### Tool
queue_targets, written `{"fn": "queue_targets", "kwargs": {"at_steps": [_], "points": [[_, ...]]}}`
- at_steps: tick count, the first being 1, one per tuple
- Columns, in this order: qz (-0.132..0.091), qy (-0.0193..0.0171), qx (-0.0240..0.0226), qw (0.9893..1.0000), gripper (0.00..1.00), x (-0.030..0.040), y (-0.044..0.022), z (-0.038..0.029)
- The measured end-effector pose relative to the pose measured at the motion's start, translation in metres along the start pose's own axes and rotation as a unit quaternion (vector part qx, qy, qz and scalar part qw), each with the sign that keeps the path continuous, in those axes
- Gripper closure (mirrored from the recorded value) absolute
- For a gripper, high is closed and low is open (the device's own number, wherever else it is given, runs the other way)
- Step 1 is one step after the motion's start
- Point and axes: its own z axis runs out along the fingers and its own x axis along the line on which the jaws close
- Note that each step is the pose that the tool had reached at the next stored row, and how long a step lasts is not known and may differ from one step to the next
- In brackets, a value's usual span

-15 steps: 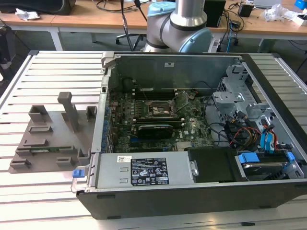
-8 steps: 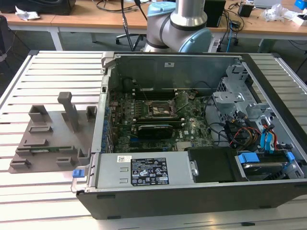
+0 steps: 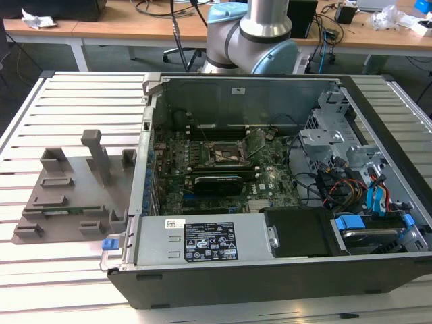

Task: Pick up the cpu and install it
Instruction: 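Pick up the cpu and move it towards the insertion slot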

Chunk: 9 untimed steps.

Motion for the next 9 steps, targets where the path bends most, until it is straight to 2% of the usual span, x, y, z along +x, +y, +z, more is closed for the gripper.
{"fn": "queue_targets", "kwargs": {"at_steps": [4,9], "points": [[0.000,0.0000,0.0000,1.0000,0.45,0.0000,-0.0004,-0.0115],[0.000,0.0000,-0.0012,1.0000,0.45,0.0000,-0.0004,-0.0119]]}}
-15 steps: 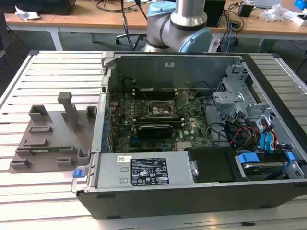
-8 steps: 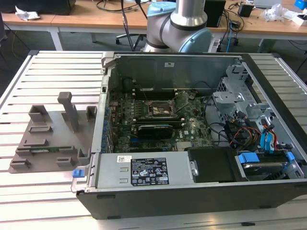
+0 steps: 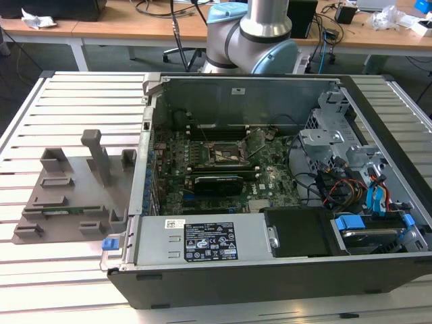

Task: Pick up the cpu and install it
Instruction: 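Pick up the cpu and move it towards the insertion slot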

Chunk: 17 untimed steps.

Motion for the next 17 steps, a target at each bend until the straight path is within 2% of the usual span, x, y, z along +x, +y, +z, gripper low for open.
{"fn": "queue_targets", "kwargs": {"at_steps": [1,3,4,8,11,15,17], "points": [[0.000,0.0000,-0.0054,1.0000,0.45,0.0000,0.0000,-0.0001],[0.000,-0.0004,-0.0122,0.9999,0.45,0.0000,0.0000,0.0001],[0.000,-0.0003,-0.0129,0.9999,0.45,0.0000,0.0001,0.0000],[0.000,-0.0004,-0.0129,0.9999,0.45,-0.0004,-0.0001,0.0001],[0.000,-0.0004,-0.0129,0.9999,0.45,-0.0038,-0.0001,0.0002],[0.000,-0.0003,-0.0126,0.9999,0.45,-0.0168,-0.0004,0.0006],[0.000,-0.0002,-0.0124,0.9999,0.45,-0.0259,-0.0006,0.0009]]}}
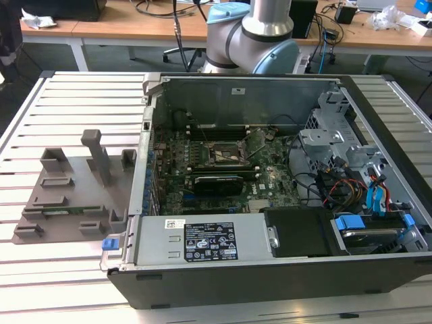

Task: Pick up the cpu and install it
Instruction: 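Pick up the cpu and move it towards the insertion slot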

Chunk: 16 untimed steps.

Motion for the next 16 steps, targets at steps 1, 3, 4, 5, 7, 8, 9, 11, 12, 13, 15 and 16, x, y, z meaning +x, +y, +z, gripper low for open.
{"fn": "queue_targets", "kwargs": {"at_steps": [1,3,4,5,7,8,9,11,12,13,15,16], "points": [[0.000,0.0000,0.0001,1.0000,0.45,-0.0035,-0.0001,0.0001],[0.000,0.0000,0.0002,1.0000,0.45,-0.0098,-0.0003,0.0006],[0.000,-0.0001,0.0002,1.0000,0.45,-0.0124,-0.0003,0.0009],[0.000,0.0000,0.0003,1.0000,0.45,-0.0150,-0.0004,0.0011],[0.000,0.0000,0.0004,1.0000,0.45,-0.0239,-0.0006,0.0018],[0.000,0.0000,0.0005,1.0000,0.45,-0.0263,-0.0007,0.0019],[0.000,0.0000,0.0005,1.0000,0.45,-0.0286,-0.0007,0.0021],[0.000,0.0000,0.0005,1.0000,0.45,-0.0340,-0.0009,0.0023],[0.000,0.0000,0.0006,1.0000,0.45,-0.0397,-0.0010,0.0027],[0.000,0.0000,0.0005,1.0000,0.45,-0.0429,-0.0011,0.0030],[0.000,-0.0001,0.0005,1.0000,0.45,-0.0478,-0.0012,0.0033],[0.000,0.0000,0.0006,1.0000,0.45,-0.0499,-0.0012,0.0033]]}}
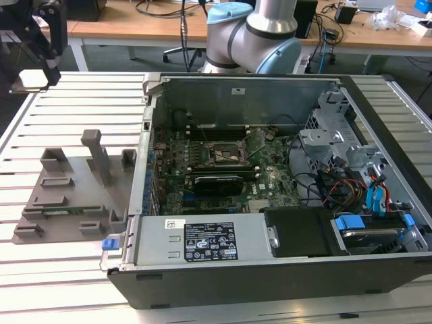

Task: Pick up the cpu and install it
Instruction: 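Pick up the cpu and move it towards the insertion slot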

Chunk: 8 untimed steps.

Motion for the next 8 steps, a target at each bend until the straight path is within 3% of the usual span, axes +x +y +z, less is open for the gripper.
{"fn": "queue_targets", "kwargs": {"at_steps": [8], "points": [[0.000,0.0000,0.0000,1.0000,0.45,-0.0196,-0.0005,0.0011]]}}
